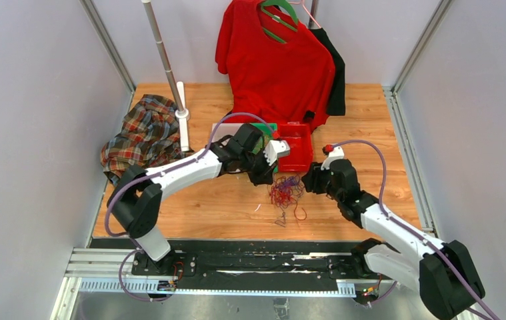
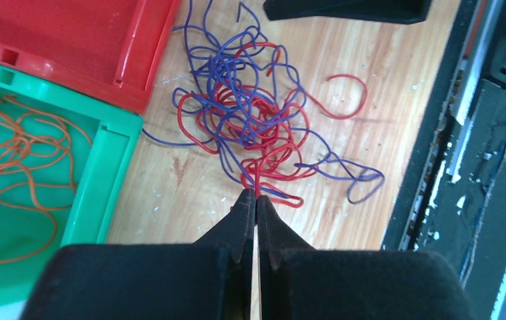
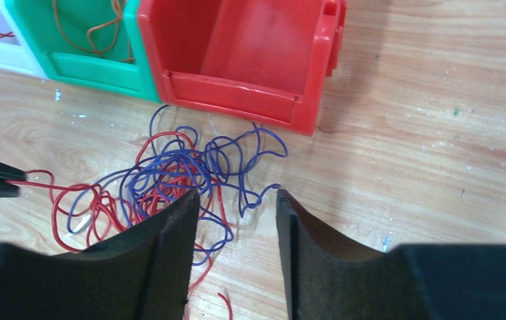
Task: Untangle the cables
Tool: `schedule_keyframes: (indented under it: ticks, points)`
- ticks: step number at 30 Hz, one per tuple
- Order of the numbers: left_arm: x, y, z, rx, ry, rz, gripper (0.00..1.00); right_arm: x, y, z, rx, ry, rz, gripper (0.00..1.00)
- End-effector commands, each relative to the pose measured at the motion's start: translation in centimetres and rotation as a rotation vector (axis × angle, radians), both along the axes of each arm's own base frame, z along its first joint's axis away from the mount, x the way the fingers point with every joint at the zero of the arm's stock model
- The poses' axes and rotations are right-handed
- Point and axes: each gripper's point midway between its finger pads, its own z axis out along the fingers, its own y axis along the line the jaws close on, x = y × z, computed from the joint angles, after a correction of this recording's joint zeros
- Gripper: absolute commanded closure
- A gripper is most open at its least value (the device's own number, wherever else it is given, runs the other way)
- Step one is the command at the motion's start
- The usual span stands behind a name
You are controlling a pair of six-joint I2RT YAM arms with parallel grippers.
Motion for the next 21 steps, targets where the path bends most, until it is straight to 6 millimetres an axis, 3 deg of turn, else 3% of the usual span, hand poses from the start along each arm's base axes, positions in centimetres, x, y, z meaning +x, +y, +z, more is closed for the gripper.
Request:
schedule_keyframes:
  ticks: [1, 7, 13, 21]
  points:
    - [-0.9, 1.0, 4.6, -0.025, -0.057, -0.036, 0.99, -0.1, 2.9, 4.2, 0.044, -0.137, 0.155, 0.48]
    - [-3.2, 3.5, 8.7, -0.012, -0.076, -0.09, 0.99, -2.5, 7.5, 9.4, 0.066, -0.378, 0.411, 0.29]
    - [-4.6, 5.3, 12.0, -0.002, -0.093, -0.104, 0.99, -3.7, 11.7, 13.1, 0.13, -0.462, 0.522, 0.27]
    - [-5.2, 5.9, 14.6, -0.032, -0.12, -0.085, 0.99, -3.7, 15.2, 14.5, 0.169, -0.486, 0.554, 0.27]
